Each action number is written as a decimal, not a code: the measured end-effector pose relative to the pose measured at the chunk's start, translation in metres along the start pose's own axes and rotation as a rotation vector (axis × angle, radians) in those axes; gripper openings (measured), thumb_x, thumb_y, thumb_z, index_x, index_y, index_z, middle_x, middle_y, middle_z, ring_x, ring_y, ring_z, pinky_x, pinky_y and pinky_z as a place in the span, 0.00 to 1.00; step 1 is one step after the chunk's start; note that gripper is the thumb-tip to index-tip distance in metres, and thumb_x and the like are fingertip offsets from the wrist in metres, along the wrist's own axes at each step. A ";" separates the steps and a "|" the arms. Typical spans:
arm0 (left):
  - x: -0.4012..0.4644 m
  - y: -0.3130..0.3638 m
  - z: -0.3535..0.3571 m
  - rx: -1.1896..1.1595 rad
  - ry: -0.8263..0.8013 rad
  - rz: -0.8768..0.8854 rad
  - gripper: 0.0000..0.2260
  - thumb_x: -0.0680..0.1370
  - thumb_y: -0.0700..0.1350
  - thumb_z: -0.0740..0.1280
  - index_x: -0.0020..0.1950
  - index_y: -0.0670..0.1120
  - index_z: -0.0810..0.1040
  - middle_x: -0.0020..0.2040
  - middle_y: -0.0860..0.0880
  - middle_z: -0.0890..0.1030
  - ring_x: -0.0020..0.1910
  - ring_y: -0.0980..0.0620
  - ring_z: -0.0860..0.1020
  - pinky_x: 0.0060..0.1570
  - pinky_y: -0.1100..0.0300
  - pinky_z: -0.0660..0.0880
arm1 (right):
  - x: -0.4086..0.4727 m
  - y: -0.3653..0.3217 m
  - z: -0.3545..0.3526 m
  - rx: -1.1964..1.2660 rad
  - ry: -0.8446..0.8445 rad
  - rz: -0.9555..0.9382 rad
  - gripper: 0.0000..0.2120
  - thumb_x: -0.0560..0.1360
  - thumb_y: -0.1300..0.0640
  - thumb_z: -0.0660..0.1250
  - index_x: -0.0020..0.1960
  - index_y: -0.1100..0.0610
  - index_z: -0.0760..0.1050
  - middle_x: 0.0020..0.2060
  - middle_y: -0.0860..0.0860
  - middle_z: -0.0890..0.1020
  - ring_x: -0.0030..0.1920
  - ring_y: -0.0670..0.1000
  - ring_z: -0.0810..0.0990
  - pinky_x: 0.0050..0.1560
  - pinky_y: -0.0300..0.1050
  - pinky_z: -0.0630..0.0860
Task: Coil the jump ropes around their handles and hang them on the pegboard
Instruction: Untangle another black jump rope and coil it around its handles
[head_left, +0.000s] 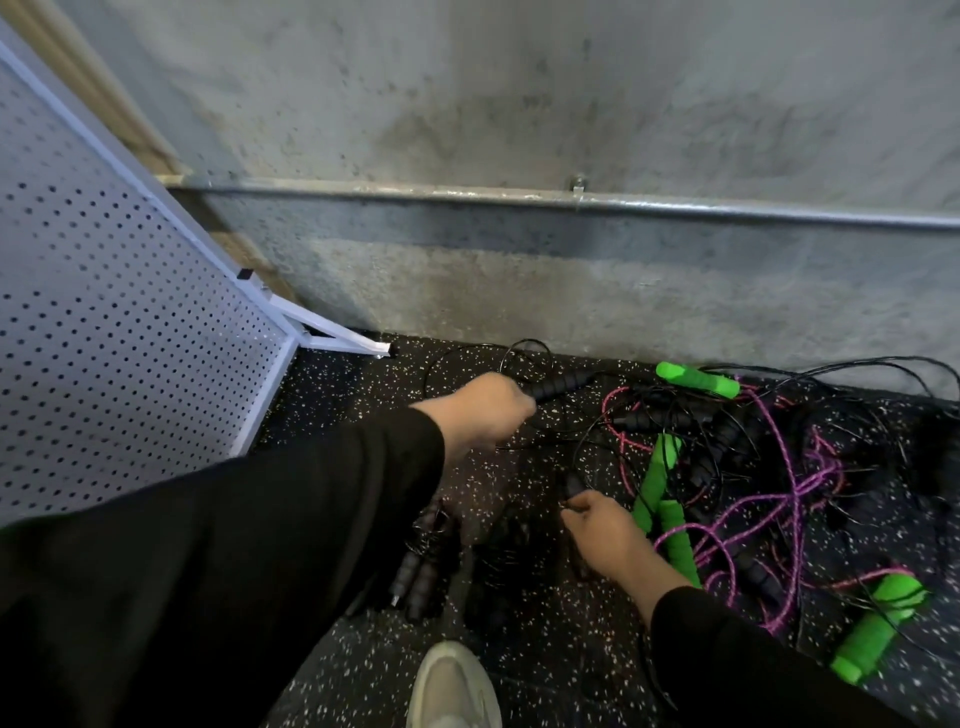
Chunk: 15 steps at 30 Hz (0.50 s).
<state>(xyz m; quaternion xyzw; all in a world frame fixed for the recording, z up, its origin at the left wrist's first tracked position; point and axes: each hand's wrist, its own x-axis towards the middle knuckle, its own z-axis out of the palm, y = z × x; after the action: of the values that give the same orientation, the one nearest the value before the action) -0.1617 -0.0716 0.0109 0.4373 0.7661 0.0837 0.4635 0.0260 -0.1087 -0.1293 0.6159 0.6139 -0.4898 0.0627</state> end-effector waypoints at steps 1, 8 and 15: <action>0.005 0.011 -0.001 -0.028 0.011 0.002 0.14 0.84 0.45 0.62 0.63 0.39 0.79 0.55 0.40 0.83 0.48 0.43 0.82 0.49 0.55 0.82 | 0.003 0.001 -0.004 0.003 -0.005 0.014 0.17 0.82 0.49 0.63 0.68 0.55 0.74 0.51 0.52 0.83 0.48 0.50 0.81 0.51 0.47 0.79; 0.033 0.028 0.030 0.234 0.024 0.012 0.16 0.83 0.45 0.60 0.60 0.36 0.80 0.58 0.38 0.82 0.58 0.39 0.80 0.52 0.53 0.75 | 0.018 0.012 -0.006 -0.172 -0.079 -0.041 0.21 0.83 0.51 0.60 0.76 0.50 0.65 0.63 0.57 0.77 0.57 0.55 0.80 0.55 0.47 0.76; 0.034 0.014 0.073 0.480 -0.158 0.058 0.13 0.83 0.47 0.60 0.61 0.42 0.79 0.58 0.43 0.81 0.58 0.42 0.79 0.52 0.55 0.74 | 0.021 0.016 0.008 -0.585 -0.335 -0.104 0.23 0.85 0.58 0.55 0.80 0.55 0.59 0.76 0.56 0.65 0.73 0.61 0.65 0.71 0.49 0.67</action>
<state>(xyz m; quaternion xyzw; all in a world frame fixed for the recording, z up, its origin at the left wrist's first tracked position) -0.1023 -0.0578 -0.0436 0.5619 0.7124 -0.1218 0.4022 0.0305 -0.1031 -0.1561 0.4507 0.7399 -0.3901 0.3118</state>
